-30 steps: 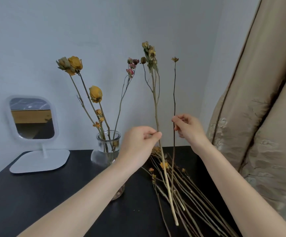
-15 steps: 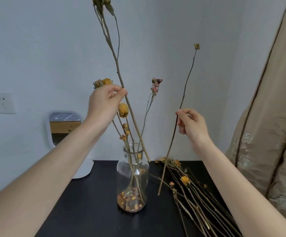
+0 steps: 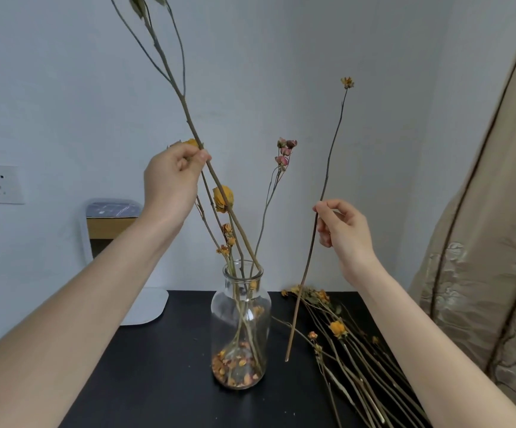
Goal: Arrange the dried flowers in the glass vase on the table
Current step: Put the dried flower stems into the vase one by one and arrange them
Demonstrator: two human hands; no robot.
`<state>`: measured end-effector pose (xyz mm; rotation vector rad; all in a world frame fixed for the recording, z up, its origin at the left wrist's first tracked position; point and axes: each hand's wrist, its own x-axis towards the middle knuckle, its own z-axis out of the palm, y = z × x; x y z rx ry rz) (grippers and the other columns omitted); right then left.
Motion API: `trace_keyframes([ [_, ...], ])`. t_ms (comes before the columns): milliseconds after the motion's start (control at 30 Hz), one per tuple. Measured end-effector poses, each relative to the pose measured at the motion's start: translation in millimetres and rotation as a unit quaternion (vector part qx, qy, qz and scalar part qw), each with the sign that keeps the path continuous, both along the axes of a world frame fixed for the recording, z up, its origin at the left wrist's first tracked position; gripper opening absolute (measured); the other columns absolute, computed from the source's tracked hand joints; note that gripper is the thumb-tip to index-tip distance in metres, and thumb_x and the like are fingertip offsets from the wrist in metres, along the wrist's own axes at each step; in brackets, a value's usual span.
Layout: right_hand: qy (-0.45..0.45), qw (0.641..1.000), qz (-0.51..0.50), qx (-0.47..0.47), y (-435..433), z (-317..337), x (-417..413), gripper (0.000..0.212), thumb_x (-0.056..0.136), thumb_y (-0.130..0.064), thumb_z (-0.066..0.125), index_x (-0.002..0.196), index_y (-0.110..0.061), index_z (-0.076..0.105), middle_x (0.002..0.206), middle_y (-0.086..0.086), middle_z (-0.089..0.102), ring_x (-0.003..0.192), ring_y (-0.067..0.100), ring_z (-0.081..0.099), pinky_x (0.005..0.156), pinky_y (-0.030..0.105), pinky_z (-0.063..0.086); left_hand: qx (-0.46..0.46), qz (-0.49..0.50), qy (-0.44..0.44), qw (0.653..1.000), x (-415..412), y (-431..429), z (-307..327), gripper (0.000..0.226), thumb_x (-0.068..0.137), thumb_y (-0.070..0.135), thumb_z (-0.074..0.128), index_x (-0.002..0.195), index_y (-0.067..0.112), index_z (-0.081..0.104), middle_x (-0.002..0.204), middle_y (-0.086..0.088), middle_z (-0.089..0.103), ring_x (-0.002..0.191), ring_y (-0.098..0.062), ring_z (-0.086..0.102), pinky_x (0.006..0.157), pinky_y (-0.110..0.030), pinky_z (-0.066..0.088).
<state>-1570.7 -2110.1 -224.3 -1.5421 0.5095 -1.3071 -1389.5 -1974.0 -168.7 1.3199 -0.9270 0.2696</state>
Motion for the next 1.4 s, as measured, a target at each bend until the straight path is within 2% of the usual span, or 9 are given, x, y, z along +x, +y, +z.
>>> trace_keyframes([
  [100,0.006,1.0,-0.003,0.003,-1.3,-3.2,1.1,0.012,0.093,-0.015,0.054,0.084,-0.012,0.06,0.056,-0.002,0.048,0.04,0.002,0.038,0.039,0.014,0.033,-0.003,0.006,-0.02,1.0,3.7,3.1,6.8,0.012,0.091,0.023,0.056,0.091,0.018,0.066,0.093,0.001,0.068,0.091,-0.011,0.063,0.088,-0.022,0.045],
  [300,0.011,1.0,0.009,0.014,0.0,-9.1,6.8,0.011,0.093,-0.015,0.053,0.085,-0.011,0.06,0.055,-0.002,0.047,0.038,0.004,0.036,0.039,0.015,0.032,0.124,0.048,-0.084,0.988,0.7,-8.7,-22.1,0.017,0.092,0.027,0.053,0.094,0.016,0.067,0.056,0.006,0.043,0.056,-0.009,0.042,0.057,-0.02,0.035],
  [533,0.019,1.0,0.014,0.019,1.5,-14.0,10.7,0.011,0.093,-0.015,0.053,0.086,-0.01,0.06,0.054,-0.003,0.047,0.039,0.003,0.037,0.039,0.015,0.033,0.191,0.031,-0.093,0.977,-1.7,-16.7,-62.5,0.012,0.092,0.027,0.054,0.088,0.02,0.063,0.053,0.01,0.041,0.052,-0.007,0.042,0.058,-0.018,0.036],
  [733,0.019,0.999,0.021,0.02,2.0,-16.8,11.2,0.011,0.093,-0.014,0.053,0.084,-0.01,0.059,0.054,-0.001,0.047,0.038,0.004,0.036,0.039,0.015,0.032,0.298,-0.01,-0.095,0.95,-3.3,-20.1,-80.9,0.01,0.086,0.028,0.06,0.081,0.02,0.06,0.067,0.011,0.054,0.066,-0.006,0.053,0.061,-0.022,0.037],
  [933,0.029,0.999,0.019,0.013,1.5,-18.9,10.6,0.014,0.093,-0.015,0.054,0.081,-0.013,0.061,0.054,-0.003,0.048,0.039,0.003,0.038,0.04,0.015,0.033,0.244,-0.031,-0.068,0.967,-9.7,-28.1,-73.2,0.021,0.091,0.026,0.055,0.075,0.015,0.064,0.069,-0.012,0.064,0.066,-0.022,0.059,0.058,-0.021,0.041],
  [1100,0.034,0.999,0.014,0.016,-1.1,-19.4,7.4,0.014,0.093,-0.016,0.054,0.081,-0.013,0.061,0.053,-0.004,0.048,0.039,0.003,0.039,0.04,0.015,0.034,0.235,-0.05,-0.065,0.968,-13.2,-33.6,-72.5,0.027,0.093,0.03,0.052,0.085,0.013,0.071,0.047,0.004,0.046,0.049,-0.013,0.046,0.064,-0.029,0.045],
  [1200,0.032,0.999,0.015,0.02,-0.3,-20.4,7.4,0.014,0.093,-0.015,0.054,0.08,-0.013,0.061,0.053,-0.003,0.048,0.039,0.002,0.039,0.039,0.014,0.034,0.261,-0.026,-0.078,0.962,-12.8,-39.9,-69.3,0.04,0.092,0.032,0.053,0.067,0.003,0.065,0.048,0.0,0.045,0.049,-0.015,0.045,0.063,-0.03,0.043],
  [1267,0.033,0.999,0.016,0.02,1.1,-21.4,8.2,0.015,0.093,-0.015,0.054,0.08,-0.013,0.061,0.053,-0.003,0.048,0.039,0.002,0.039,0.039,0.014,0.034,0.281,-0.004,-0.089,0.956,-13.2,-44.4,-69.1,0.046,0.092,0.034,0.052,0.054,0.009,0.053,0.049,-0.002,0.047,0.05,-0.015,0.047,0.059,-0.025,0.039],
  [1400,0.037,0.999,0.016,0.021,2.5,-22.5,8.7,0.015,0.093,-0.015,0.054,0.079,-0.014,0.061,0.054,-0.002,0.048,0.038,0.002,0.038,0.039,0.014,0.033,0.297,0.002,-0.107,0.949,-15.5,-46.8,-73.5,0.042,0.094,0.036,0.048,0.056,0.02,0.053,0.05,0.003,0.053,0.051,-0.01,0.053,0.057,-0.023,0.04],
])
